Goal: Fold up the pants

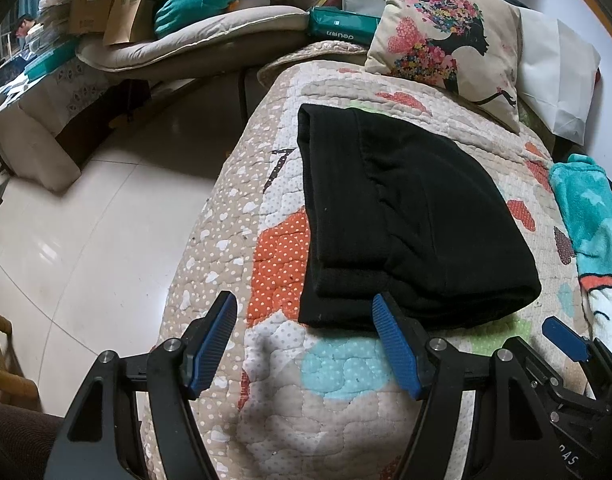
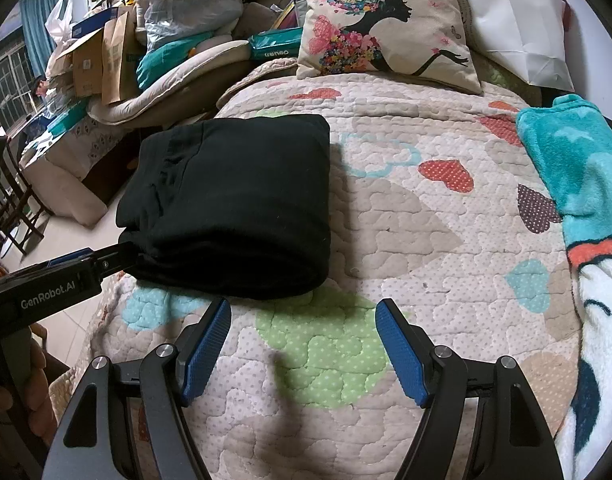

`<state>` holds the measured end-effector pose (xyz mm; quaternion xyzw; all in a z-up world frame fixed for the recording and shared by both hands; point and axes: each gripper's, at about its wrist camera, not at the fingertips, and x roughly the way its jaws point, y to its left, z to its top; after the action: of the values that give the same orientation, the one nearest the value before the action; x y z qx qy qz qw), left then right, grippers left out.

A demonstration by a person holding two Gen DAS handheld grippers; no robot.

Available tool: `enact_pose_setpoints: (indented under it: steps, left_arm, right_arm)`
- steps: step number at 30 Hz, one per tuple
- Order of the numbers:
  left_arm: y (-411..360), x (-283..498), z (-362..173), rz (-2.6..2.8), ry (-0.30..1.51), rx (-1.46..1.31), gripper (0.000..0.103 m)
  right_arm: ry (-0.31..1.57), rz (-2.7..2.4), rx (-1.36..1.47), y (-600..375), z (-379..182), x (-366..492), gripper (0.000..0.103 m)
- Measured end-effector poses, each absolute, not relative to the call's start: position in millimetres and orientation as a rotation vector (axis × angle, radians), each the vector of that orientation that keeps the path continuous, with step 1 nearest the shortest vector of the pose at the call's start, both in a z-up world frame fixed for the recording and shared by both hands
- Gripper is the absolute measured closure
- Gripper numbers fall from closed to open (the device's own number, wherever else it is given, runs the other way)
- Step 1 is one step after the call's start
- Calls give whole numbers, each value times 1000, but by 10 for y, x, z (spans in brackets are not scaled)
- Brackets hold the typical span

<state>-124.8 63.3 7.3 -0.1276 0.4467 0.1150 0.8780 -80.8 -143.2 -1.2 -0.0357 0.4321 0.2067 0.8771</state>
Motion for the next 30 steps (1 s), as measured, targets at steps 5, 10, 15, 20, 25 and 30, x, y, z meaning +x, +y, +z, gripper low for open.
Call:
enact_pose_setpoints:
  steps: [5, 10, 15, 20, 25, 30]
  left_arm:
    - [632, -1242, 76, 240, 931, -266, 33]
    - [631, -1243, 74, 240, 931, -267, 33]
    - [630, -1245, 74, 240, 930, -267, 33]
    - [637, -1252, 94, 238, 923, -274, 33]
    - [786, -1295, 287, 214, 869, -372, 33]
    - [1128, -1100, 513, 211, 857, -504, 33]
  right_arm:
    - [903, 433, -76, -1428, -16, -810, 23]
    - [904, 435, -80, -1424, -38, -820, 23]
    - [904, 435, -80, -1422, -37, -815, 23]
    - [903, 435, -79, -1423, -35, -813, 23]
    - [874, 426, -66, -1480, 75, -810, 23]
    - [826, 440, -44, -1541, 411, -633, 23]
